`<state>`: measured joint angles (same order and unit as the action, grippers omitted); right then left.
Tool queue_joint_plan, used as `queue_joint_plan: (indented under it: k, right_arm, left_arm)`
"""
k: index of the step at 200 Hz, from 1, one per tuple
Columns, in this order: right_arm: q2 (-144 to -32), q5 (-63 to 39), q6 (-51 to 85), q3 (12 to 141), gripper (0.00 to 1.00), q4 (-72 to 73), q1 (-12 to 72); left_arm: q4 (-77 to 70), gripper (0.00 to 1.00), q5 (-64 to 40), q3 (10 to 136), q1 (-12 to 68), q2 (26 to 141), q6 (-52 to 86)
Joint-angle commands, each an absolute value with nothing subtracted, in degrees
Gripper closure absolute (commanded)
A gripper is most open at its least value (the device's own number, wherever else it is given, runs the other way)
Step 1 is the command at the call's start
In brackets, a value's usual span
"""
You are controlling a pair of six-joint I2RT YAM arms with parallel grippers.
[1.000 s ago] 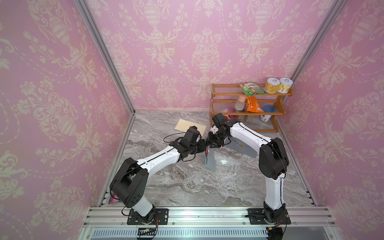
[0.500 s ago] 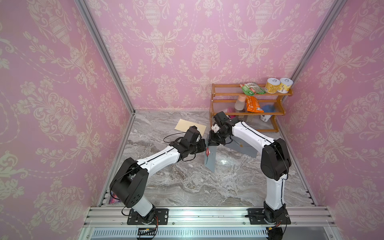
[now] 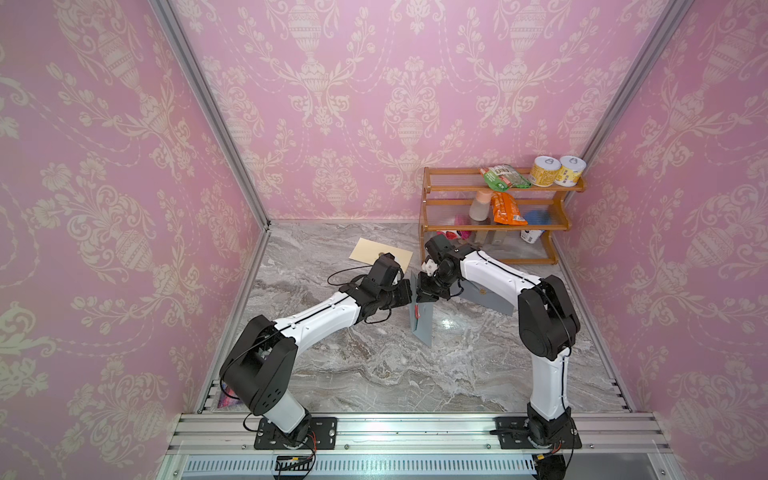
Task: Fold the letter paper in half and place it into the envelope
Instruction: Place the letter paper in the envelope, then place the envelope at the center of the board.
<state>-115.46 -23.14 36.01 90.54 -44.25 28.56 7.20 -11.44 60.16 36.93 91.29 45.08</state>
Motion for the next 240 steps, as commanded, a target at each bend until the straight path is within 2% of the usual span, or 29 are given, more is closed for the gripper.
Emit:
queue_joint_plan:
  k: [1,8,50,61,87,110,125,147,159,164,170,176,197,204,212,240]
  right_arm:
    - [-115.31,-20.33,34.61,88.66,1.00,-45.66,28.60]
    - [-114.69,-20.19,34.62,89.31,0.98,-45.66,28.51]
    - [-111.23,-18.61,32.56,95.51,0.71,-50.80,27.35]
    - [-110.06,-18.15,32.50,94.57,0.64,-50.93,26.54]
    - [-107.84,-18.63,32.97,90.55,0.58,-49.69,24.39]
    - [-106.41,-18.51,33.09,88.31,0.44,-49.24,23.48]
    - [-105.91,-18.34,32.77,87.72,0.31,-49.43,23.39]
    - [-105.31,-18.18,32.45,86.64,0.22,-49.48,23.37]
    - [-105.06,-18.30,32.43,85.99,0.19,-49.14,23.35]
    - [-104.95,-18.45,32.52,85.74,0.18,-48.77,23.41]
    - [-104.94,-18.55,32.54,85.50,0.18,-48.50,23.39]
    - [-105.07,-18.70,32.55,85.39,0.18,-48.31,23.46]
    - [-106.13,-19.02,32.45,85.28,0.25,-47.51,23.69]
    - [-106.66,-19.29,32.47,85.25,0.29,-47.18,23.84]
    - [-107.40,-19.84,32.52,85.25,0.40,-46.65,24.09]
    - [-110.22,-20.97,33.10,85.10,0.89,-45.29,25.21]
  left_arm:
    - [6.40,1.00,-10.02,61.34,37.13,91.32,45.63]
    - [6.57,1.00,-9.87,61.43,37.14,91.57,45.69]
    - [7.53,1.00,-5.58,60.54,37.09,93.32,47.98]
    - [7.48,1.00,-3.87,59.76,37.00,93.92,49.35]
    - [3.43,1.00,-1.13,56.54,37.00,95.20,53.82]
    - [-0.21,1.00,-0.08,54.12,36.94,96.84,57.52]
    - [-1.76,1.00,0.46,52.56,37.06,97.54,59.47]
    - [-3.01,1.00,1.03,50.10,37.14,97.58,61.49]
    - [-3.03,0.83,0.62,49.42,37.30,97.24,61.54]
    - [-2.72,0.63,0.45,49.43,37.38,96.97,61.12]
    - [-1.70,0.40,0.46,49.84,37.50,96.35,60.44]
    - [0.36,0.26,0.74,50.47,37.57,95.76,59.59]
    - [7.99,0.04,2.97,53.02,37.60,92.56,55.04]
    - [10.80,0.01,4.11,53.77,37.45,91.28,53.81]
    - [13.96,0.01,5.08,54.34,37.22,90.08,52.45]
    - [21.58,0.01,6.03,53.94,34.54,86.78,49.80]
